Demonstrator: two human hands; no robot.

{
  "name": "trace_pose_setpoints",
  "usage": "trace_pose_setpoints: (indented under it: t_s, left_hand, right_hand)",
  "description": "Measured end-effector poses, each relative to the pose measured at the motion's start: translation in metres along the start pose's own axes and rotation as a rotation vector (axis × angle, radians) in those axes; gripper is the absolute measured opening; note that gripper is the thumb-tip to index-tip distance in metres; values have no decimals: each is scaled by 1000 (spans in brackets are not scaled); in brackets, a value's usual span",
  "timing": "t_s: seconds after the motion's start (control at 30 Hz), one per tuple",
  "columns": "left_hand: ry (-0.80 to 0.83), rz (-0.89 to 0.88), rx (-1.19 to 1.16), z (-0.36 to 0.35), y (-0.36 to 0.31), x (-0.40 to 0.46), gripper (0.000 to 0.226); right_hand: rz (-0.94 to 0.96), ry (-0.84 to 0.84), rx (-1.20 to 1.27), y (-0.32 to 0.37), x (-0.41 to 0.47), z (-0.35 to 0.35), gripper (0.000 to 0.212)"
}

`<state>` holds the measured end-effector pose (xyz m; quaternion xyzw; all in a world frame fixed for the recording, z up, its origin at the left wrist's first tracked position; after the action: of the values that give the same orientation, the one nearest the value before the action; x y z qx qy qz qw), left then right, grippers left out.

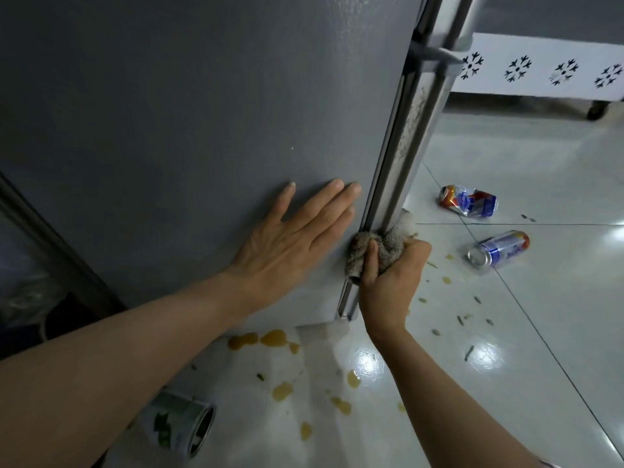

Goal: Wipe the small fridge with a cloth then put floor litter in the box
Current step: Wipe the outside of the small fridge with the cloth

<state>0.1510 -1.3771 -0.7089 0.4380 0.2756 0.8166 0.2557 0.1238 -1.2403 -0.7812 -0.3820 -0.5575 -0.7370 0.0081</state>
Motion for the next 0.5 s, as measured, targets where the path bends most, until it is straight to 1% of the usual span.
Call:
trace_pose_setpoints:
  t_s: [0.17,0.27,0.37,0.5]
  left_hand:
    - [46,-88,42,-19,-25,-23,59]
    - [58,-143,48,-27,-40,-36,58]
    - [62,-164,-20,-30,-49,-45,53]
    - [110,-189,-37,-36,-62,-59,55]
  right_hand:
    - [-52,24,-3,-29,-18,-3,38]
    - [-89,45,-5,-45,-29,-5,35]
    - [-158,80,-18,-65,-44,-7,31]
    - [-243,126,-101,-94,-68,-10,32]
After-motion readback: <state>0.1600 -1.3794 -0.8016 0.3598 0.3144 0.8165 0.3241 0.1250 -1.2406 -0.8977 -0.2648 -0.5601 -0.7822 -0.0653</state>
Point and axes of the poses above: each hand's wrist, its own x-axis towards the middle knuckle, its own z-axis out of the back of the hand, y = z × x, the point moved 10 cm from there along x, towards the middle knuckle, and after that the axes turned 12 degrees about x, right-handed, at the moved point
